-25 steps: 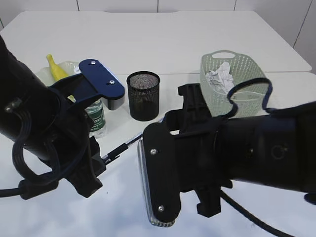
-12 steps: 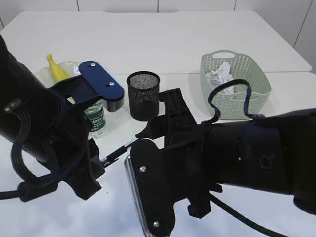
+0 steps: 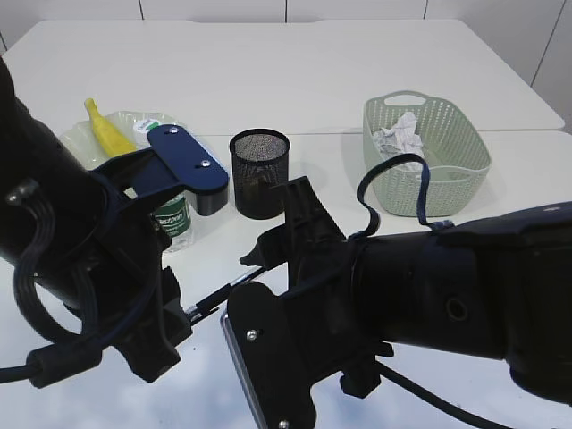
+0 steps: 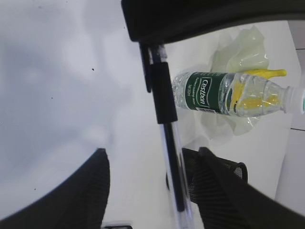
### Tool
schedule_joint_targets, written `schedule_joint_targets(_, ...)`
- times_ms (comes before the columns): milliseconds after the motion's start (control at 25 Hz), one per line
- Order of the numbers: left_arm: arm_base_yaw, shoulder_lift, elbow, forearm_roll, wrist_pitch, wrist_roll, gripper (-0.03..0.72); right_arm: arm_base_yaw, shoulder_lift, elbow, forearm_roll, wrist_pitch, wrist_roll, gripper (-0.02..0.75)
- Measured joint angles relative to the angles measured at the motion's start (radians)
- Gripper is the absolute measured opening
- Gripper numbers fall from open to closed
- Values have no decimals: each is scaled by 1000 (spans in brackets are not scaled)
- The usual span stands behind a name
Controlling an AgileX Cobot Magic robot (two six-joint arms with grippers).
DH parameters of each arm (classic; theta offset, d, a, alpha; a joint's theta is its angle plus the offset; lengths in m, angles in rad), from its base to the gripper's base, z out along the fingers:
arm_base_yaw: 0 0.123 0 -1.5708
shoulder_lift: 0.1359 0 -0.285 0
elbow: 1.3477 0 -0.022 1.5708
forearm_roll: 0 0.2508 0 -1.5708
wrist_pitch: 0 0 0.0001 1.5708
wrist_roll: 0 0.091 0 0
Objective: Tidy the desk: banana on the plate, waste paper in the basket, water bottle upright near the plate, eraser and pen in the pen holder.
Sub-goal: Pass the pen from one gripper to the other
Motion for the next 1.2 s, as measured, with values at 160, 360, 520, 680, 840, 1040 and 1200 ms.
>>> schedule_joint_targets(160, 0, 0, 0, -2, 28, 3, 58, 0, 1, 0, -37, -2, 0, 424)
schedule_joint_targets(360, 0, 0, 0, -34, 55, 29, 58, 0, 3, 0, -49, -2, 4, 424)
schedule_joint_targets(520, 0, 0, 0, -65, 62, 54, 58, 0, 17, 0, -62, -2, 7, 424)
schedule_joint_targets(680, 0, 0, 0, -70, 62, 57, 58, 0, 22, 0, -68, -4, 10, 418)
schedule_joint_targets(840, 0, 0, 0, -71, 62, 58, 58, 0, 22, 0, -74, -4, 10, 317)
schedule_joint_targets(1040, 0, 0, 0, -73, 62, 59, 58, 0, 22, 0, -75, -4, 12, 201)
schedule_joint_targets(1200, 0, 0, 0, -76, 62, 59, 58, 0, 22, 0, -77, -25, 12, 188)
